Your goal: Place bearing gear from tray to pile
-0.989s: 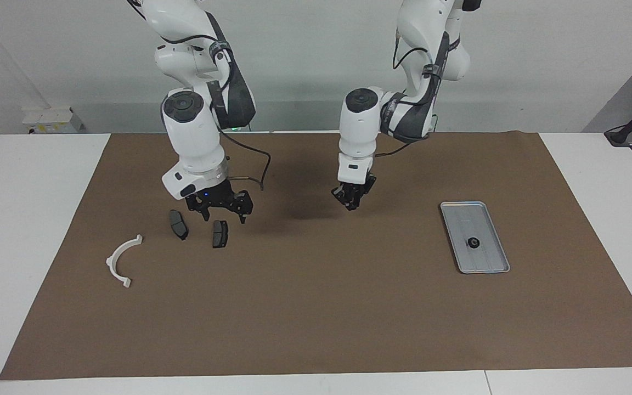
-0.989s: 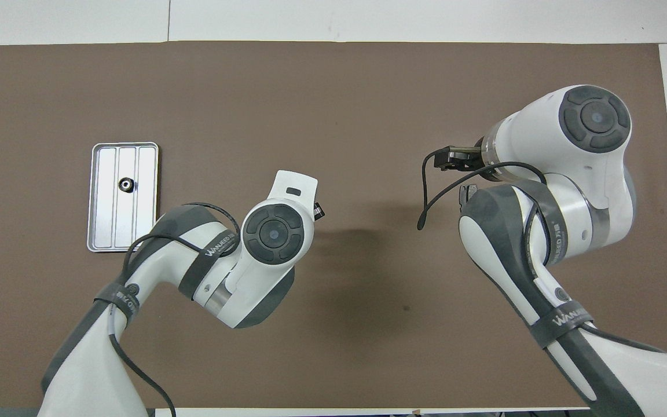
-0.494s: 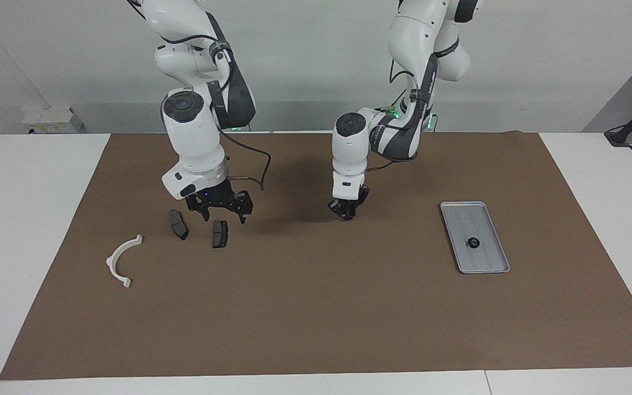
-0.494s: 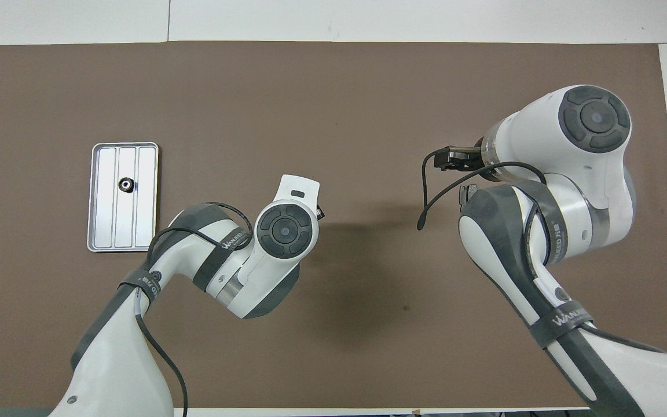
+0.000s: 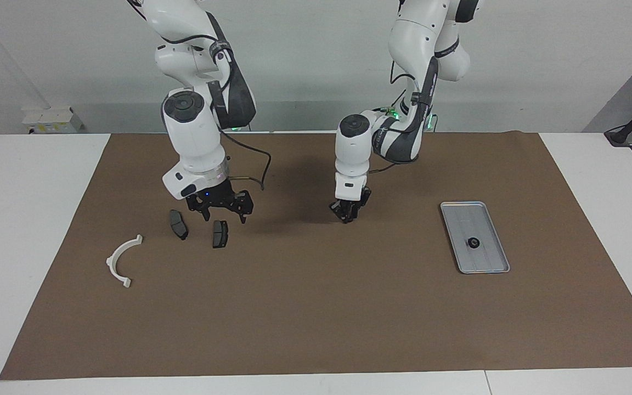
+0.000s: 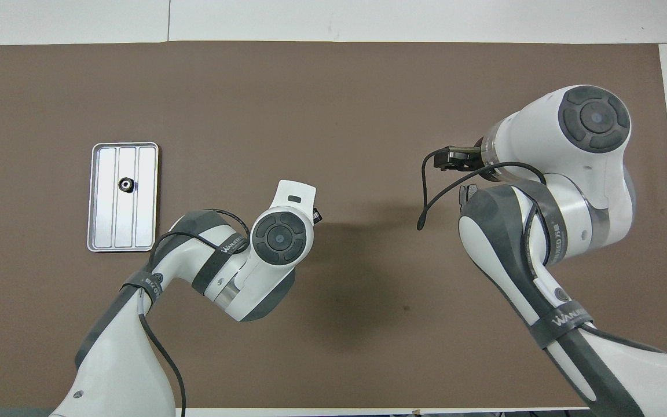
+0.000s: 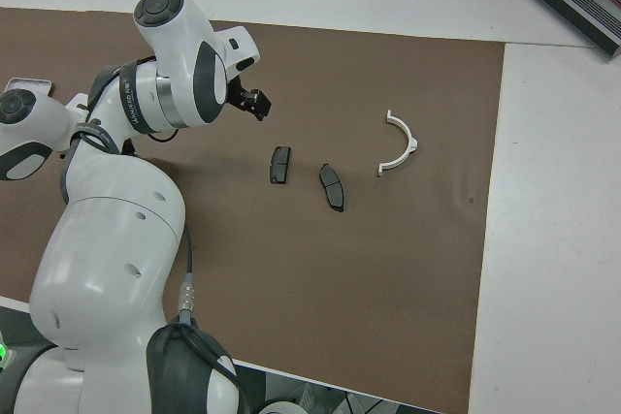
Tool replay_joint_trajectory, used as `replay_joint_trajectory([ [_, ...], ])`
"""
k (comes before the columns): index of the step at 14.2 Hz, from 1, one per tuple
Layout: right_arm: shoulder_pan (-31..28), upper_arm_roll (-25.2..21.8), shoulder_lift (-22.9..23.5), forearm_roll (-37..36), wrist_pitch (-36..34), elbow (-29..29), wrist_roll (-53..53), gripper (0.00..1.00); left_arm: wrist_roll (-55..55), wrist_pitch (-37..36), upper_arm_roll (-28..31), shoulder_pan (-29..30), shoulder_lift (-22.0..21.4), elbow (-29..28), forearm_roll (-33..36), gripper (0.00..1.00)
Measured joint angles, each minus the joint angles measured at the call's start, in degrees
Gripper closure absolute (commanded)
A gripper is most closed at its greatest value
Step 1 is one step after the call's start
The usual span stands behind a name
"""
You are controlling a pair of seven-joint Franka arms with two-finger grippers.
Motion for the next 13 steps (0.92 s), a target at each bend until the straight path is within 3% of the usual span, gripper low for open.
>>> replay_joint_trajectory([
  [2, 0.0, 0.0, 0.0, 0.0, 0.0, 0.0, 0.3, 0.0, 5.4, -3.5, 0.3, 2.3, -1.8, 2.1, 0.1, 0.0],
  [5, 1.8, 0.1, 0.0, 0.0, 0.0, 0.0, 5.3, 0.0, 23.1, -21.0, 0.4, 10.0, -9.8, 9.2, -2.6, 0.0],
  [8, 9.3, 0.3, 1.0, 0.0, 0.5, 0.6, 19.5, 0.0, 50.8, -37.3, 0.9, 25.0, -16.4, 15.6, -9.5, 0.0],
  [10, 14.7, 0.4, 2.8, 0.0, 0.8, 2.5, 29.8, 0.0, 66.4, -36.7, 1.3, 34.0, -16.7, 15.7, -11.1, 0.0],
  [13, 21.2, 0.4, 6.5, 0.0, 0.9, 6.0, 41.9, 0.0, 74.8, -27.4, 1.4, 38.9, -13.4, 12.8, -11.7, 0.01],
])
